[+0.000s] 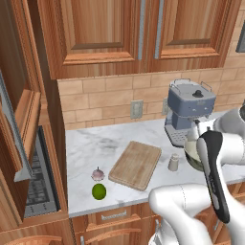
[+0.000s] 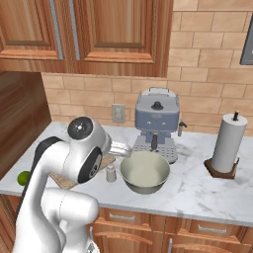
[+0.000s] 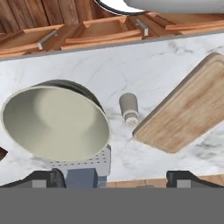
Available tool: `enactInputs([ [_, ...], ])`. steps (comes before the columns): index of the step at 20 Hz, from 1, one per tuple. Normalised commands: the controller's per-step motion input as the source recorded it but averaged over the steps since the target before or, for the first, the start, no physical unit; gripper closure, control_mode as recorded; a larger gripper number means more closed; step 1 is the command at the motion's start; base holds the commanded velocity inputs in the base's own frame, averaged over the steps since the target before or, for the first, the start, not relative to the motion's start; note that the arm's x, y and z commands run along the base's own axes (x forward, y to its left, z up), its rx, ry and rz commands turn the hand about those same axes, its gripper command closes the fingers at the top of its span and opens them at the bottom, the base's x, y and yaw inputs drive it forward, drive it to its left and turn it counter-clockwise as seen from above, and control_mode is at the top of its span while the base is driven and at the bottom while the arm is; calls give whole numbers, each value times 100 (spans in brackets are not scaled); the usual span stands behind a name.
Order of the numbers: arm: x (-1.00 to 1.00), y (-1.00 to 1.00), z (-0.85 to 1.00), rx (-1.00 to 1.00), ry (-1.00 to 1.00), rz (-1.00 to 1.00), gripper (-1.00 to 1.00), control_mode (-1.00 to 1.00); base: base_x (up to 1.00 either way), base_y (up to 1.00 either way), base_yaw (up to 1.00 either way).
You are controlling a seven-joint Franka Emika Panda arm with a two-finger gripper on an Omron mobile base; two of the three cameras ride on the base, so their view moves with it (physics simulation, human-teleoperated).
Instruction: Open the cabinet. Place the bowl and condiment on the counter. Then place the lime and garlic on the cutting board.
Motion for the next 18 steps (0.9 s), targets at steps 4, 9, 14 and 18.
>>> enactInputs([
  [4, -8, 67, 0, -10, 1, 13, -100, -100, 0, 0, 0],
  [9, -8, 74, 0, -8, 4, 10, -100, -100, 0, 0, 0],
  [14, -10, 73, -7, -8, 3, 9, -100, -100, 0, 0, 0],
  [18, -8, 65, -11, -6, 2, 8, -100, -100, 0, 0, 0],
])
